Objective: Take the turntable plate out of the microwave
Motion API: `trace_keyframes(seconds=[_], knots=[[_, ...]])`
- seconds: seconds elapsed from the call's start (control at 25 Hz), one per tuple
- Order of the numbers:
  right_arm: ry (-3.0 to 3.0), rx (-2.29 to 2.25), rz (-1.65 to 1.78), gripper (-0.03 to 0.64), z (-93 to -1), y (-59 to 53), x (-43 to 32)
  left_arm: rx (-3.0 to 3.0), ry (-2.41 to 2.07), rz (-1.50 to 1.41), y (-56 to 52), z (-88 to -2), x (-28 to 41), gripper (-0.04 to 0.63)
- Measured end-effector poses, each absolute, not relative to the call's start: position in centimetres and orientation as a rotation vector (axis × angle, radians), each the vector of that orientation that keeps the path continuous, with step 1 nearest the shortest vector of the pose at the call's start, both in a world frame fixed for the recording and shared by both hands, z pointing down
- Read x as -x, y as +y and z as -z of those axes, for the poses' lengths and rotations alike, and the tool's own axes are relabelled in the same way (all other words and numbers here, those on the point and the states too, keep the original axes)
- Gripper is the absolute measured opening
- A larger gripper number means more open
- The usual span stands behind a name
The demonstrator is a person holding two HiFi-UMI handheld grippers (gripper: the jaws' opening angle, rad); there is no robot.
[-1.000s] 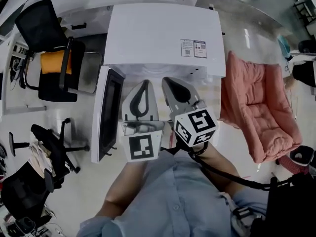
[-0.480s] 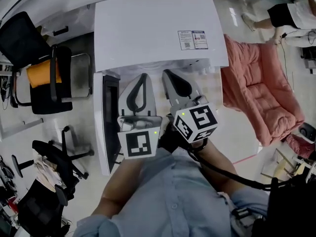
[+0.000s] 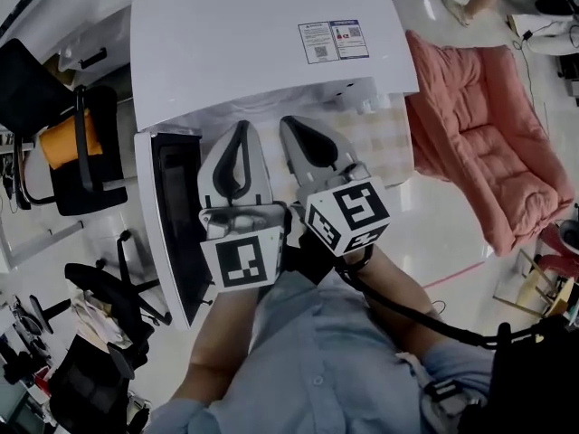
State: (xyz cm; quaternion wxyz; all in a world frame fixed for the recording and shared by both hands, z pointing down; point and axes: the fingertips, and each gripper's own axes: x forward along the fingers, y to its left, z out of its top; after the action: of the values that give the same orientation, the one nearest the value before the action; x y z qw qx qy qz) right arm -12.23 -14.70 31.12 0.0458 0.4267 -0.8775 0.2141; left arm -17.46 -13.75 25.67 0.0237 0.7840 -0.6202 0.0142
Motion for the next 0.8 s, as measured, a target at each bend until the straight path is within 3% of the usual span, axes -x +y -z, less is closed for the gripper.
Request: trace_keyframes(seconds=[0.8], knots=[[-2.658,-1.309,-0.913,0.003,-44.0,-15.6,12.6,-2.452,-1.945,-0.005,-15.4,-33.6,17.5,0.008]])
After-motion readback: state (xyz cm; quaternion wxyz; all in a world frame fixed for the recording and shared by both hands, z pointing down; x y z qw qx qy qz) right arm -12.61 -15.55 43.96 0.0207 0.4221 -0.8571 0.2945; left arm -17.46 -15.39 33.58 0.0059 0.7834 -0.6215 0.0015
